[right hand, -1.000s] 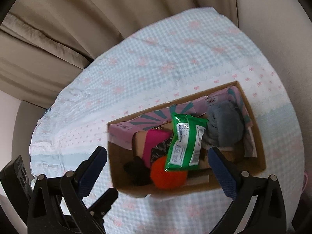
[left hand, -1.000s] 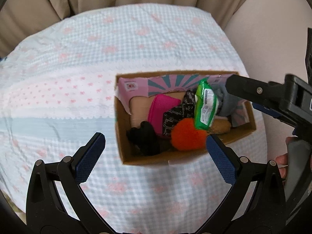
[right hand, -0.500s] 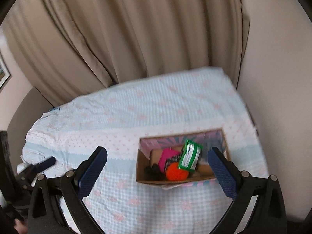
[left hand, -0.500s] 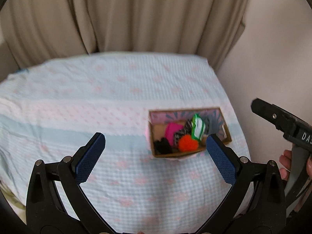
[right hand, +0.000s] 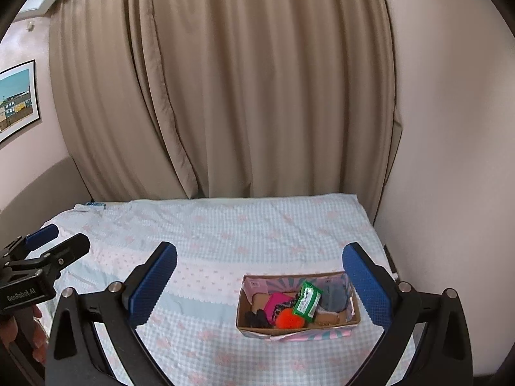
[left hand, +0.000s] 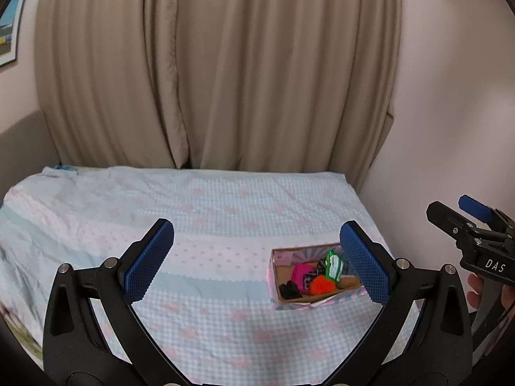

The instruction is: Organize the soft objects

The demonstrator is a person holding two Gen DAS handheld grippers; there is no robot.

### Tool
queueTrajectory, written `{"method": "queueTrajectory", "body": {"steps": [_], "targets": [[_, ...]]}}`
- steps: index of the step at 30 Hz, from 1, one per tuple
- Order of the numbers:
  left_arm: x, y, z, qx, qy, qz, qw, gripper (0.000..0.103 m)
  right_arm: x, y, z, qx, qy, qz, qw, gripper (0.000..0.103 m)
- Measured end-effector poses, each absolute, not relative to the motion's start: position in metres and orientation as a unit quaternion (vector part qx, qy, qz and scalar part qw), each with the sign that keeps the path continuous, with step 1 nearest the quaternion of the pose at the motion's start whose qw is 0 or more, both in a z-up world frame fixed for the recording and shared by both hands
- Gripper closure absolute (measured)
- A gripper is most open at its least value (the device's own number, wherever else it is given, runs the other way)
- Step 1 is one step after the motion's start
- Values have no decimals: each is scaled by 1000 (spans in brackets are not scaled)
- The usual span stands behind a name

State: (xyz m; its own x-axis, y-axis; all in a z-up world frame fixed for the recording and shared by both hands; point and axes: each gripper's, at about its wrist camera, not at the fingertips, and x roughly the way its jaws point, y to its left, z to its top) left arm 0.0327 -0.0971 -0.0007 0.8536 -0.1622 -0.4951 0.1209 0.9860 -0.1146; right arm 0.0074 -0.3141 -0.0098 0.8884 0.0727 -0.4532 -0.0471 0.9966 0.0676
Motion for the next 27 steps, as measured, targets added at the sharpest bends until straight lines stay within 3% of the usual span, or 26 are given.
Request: {"method": "queueTrajectory", "body": {"steps": [27], "targets": [[-1,-89,13,-13,218,-58,974,0,-16,-303,4,23,201,20,979,0]]}}
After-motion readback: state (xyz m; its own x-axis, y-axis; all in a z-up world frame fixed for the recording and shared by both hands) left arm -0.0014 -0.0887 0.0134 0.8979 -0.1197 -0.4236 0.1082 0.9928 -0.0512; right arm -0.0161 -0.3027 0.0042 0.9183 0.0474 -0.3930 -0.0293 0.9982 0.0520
